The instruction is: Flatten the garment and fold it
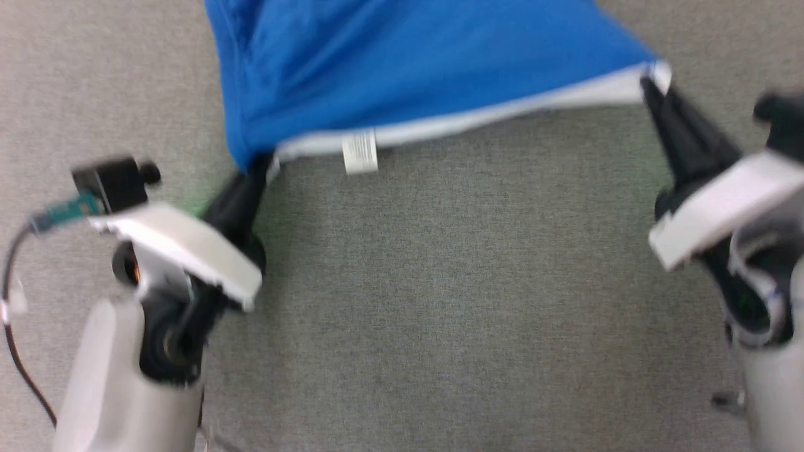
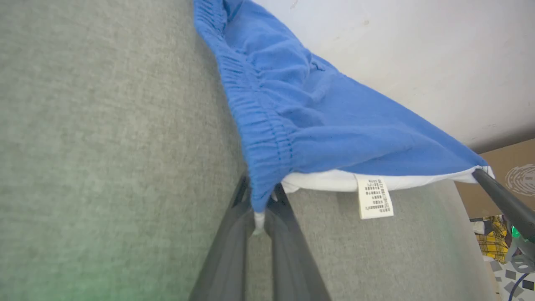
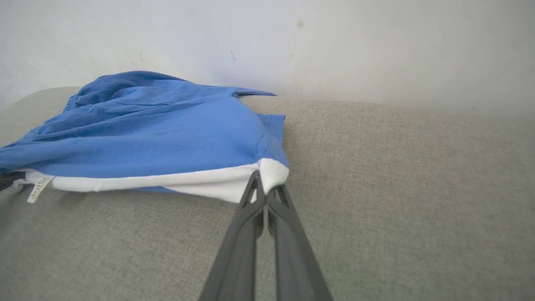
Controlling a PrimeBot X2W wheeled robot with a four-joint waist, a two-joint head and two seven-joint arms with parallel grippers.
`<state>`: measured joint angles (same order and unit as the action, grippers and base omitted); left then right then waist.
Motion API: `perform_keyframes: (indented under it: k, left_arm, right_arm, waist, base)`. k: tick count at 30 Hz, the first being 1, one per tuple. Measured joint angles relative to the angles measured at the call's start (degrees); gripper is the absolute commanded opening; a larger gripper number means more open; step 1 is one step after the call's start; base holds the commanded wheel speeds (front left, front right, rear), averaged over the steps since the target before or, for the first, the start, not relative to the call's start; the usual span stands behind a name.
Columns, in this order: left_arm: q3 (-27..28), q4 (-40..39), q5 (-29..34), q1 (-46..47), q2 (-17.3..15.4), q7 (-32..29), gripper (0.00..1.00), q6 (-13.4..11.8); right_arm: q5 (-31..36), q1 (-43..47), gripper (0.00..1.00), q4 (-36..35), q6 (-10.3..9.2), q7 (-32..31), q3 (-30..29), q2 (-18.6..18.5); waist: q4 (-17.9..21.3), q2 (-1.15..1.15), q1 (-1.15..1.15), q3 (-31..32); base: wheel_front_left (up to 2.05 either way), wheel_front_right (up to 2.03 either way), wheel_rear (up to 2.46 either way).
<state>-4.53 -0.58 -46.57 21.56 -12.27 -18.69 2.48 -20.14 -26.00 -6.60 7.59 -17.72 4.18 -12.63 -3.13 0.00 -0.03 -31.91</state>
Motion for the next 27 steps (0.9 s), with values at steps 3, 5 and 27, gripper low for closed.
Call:
perform_keyframes:
  k: [3, 5, 27]
  left_arm:
    - [-0.6, -0.8, 0.1, -4.3, -0.7, -0.5, 0.00, 0.0]
    - [-1.0, -1.0, 0.2, -6.6, -1.2, -0.6, 0.00, 0.0]
    - [-7.8, -8.9, -3.0, -33.3, -6.3, -11.1, 0.00, 2.0]
  right_arm:
    - [-0.7, 5.8, 0.00, -1.3, 0.00, -0.6, -0.9, 1.1]
    - [-1.4, 9.4, 0.00, -1.8, 0.01, -1.1, -1.4, 1.6]
    - [-10.2, 38.3, 0.00, -9.9, -0.04, -14.3, -5.0, 1.9]
  waist:
    - [0.0, 0.00, 0.01, 1.7]
    - [-0.1, 0.00, 0.01, 2.8]
    - [-1.7, 0.00, 0.02, 16.7]
  base:
    - [0.00, 0.00, 0.00]
    - [0.00, 0.00, 0.00]
    - [0.00, 0.00, 0.00]
